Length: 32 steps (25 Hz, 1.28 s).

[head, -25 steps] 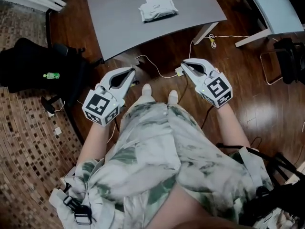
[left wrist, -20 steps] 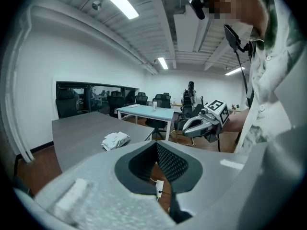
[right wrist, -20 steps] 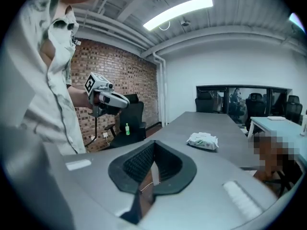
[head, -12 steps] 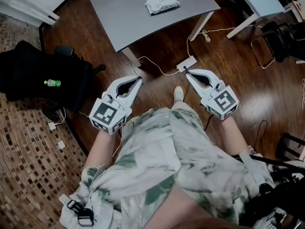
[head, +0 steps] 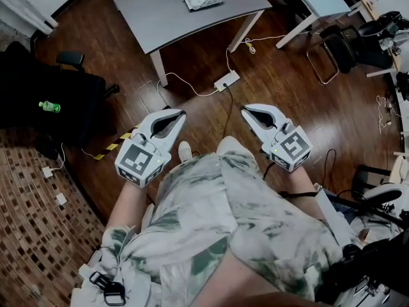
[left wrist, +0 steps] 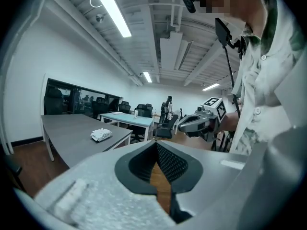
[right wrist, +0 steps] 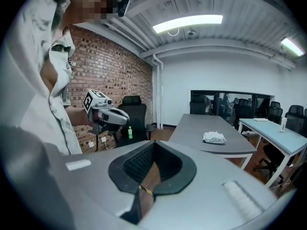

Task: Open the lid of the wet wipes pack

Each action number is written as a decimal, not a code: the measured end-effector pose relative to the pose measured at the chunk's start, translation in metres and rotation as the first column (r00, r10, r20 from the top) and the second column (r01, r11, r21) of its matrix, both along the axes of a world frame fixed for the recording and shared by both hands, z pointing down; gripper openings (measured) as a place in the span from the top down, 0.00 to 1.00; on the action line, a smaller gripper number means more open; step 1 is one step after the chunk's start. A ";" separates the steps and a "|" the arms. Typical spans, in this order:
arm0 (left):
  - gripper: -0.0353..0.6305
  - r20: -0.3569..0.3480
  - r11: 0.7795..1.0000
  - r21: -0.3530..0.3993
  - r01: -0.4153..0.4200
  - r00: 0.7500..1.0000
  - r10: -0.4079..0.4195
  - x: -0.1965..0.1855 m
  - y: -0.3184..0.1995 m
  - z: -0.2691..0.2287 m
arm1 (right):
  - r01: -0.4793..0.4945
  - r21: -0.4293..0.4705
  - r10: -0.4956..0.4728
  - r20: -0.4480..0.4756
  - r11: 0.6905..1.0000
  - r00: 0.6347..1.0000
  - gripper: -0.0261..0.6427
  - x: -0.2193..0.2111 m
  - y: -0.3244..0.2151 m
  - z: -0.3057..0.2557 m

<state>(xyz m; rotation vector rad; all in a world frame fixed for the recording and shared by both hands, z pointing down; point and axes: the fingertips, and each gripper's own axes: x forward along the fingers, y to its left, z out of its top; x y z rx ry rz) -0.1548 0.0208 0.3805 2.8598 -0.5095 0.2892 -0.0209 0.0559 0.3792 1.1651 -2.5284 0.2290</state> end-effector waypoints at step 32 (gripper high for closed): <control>0.94 0.106 0.998 0.006 0.068 0.992 -0.068 0.111 0.310 -0.045 | 0.097 -0.005 -0.097 0.078 0.995 0.992 0.96 0.103 0.312 -0.002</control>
